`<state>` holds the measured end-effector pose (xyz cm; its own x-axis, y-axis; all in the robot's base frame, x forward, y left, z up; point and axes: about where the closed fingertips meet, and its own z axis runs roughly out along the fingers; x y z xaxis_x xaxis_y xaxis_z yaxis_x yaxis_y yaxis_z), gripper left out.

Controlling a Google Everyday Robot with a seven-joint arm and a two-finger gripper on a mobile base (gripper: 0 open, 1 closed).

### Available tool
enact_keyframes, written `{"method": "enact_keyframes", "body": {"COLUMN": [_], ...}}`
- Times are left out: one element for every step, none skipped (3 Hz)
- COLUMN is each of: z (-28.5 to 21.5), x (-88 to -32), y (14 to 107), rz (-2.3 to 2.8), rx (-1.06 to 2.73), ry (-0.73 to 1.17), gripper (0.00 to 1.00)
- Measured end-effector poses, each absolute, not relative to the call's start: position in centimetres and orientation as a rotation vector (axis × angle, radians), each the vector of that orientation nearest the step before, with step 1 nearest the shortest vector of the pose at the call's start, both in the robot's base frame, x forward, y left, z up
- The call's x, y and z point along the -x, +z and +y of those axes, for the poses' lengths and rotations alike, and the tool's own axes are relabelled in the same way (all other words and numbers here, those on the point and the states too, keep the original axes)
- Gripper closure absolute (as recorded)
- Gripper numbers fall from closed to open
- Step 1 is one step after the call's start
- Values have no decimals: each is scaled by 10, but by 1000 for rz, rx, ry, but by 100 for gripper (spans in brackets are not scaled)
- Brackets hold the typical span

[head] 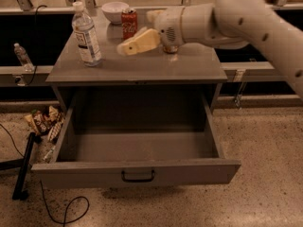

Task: Place blue plastic bottle into top drawer

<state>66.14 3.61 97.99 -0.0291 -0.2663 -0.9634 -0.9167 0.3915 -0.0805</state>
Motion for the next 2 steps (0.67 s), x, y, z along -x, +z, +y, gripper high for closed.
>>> {"method": "enact_keyframes", "body": {"z": [80,107], "x": [-680,-697], "y": [970,963], "rz": [1505,1490], "rx": [1117,1116], "ry": [784,820], "gripper": [0,0]}}
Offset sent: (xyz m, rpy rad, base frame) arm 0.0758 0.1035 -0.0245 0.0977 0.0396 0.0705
